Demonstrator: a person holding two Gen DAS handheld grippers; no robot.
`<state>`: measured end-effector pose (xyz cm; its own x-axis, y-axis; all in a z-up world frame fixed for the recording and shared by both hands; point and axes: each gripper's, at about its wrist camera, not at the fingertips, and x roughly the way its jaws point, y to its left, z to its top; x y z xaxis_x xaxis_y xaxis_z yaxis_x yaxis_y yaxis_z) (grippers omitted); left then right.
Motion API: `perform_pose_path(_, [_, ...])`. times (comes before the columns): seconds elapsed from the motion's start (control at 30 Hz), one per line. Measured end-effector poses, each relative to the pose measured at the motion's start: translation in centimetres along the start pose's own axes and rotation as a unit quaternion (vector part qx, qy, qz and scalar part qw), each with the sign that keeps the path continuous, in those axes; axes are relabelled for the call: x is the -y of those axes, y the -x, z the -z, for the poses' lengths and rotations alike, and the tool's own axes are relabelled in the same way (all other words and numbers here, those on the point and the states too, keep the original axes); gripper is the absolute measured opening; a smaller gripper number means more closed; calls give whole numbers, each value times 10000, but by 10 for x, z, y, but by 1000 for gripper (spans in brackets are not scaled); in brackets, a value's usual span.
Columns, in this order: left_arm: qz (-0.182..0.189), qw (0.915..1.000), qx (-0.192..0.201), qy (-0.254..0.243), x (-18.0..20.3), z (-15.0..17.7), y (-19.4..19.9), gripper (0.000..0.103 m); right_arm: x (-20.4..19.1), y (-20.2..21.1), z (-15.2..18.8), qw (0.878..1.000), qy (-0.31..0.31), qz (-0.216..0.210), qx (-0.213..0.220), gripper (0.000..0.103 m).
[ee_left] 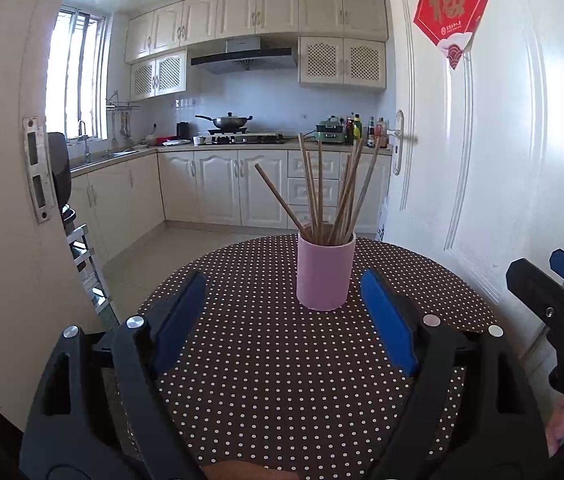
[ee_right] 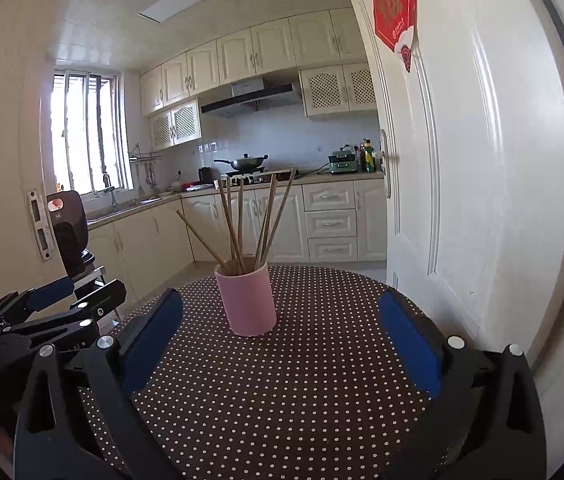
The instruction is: Organize utensils
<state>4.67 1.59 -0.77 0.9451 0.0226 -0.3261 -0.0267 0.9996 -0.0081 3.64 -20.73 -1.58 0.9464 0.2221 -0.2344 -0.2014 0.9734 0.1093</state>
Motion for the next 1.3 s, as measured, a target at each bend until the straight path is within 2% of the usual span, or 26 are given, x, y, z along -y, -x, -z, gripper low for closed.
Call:
perform_pose_path(0.57, [127, 9999, 82, 61, -2, -3, 11, 82, -2, 5, 4, 10000, -65, 7, -18, 95])
perform_pose_path(1.3, [106, 9997, 224, -65, -2, 3, 27, 82, 3, 13, 7, 9997, -235, 34, -83, 95])
